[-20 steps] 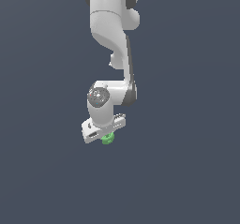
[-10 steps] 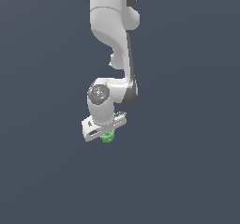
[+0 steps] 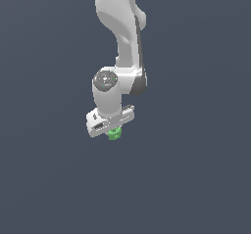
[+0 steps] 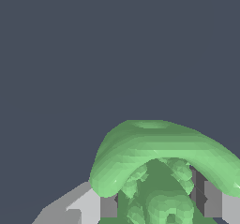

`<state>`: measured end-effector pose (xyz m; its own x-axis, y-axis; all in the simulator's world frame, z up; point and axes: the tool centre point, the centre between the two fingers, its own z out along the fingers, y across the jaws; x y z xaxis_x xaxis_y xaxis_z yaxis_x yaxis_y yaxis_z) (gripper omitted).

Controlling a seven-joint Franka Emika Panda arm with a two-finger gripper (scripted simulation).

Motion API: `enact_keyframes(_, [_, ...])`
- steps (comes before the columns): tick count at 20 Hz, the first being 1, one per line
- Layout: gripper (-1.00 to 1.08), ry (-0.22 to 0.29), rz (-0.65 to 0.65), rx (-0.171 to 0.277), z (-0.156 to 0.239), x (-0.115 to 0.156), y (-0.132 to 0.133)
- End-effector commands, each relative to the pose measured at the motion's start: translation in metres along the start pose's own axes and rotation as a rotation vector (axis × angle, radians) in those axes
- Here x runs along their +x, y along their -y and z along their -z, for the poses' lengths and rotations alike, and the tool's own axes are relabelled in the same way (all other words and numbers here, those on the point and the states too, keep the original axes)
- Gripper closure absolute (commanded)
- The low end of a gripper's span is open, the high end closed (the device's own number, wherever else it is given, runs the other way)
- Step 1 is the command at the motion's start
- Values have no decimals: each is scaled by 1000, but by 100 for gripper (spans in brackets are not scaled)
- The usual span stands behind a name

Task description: Pick up the object and move it to a goal position.

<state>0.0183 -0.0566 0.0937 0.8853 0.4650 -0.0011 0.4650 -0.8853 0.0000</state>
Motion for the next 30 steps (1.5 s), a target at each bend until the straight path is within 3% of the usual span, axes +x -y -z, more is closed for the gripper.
enact_keyframes(1, [108,-1,0,-1,18,-7,7])
enact_keyframes(22, [108,0,0,-1,194,-73,80])
enact_keyframes(30, [108,-1,1,0,243,-89,99])
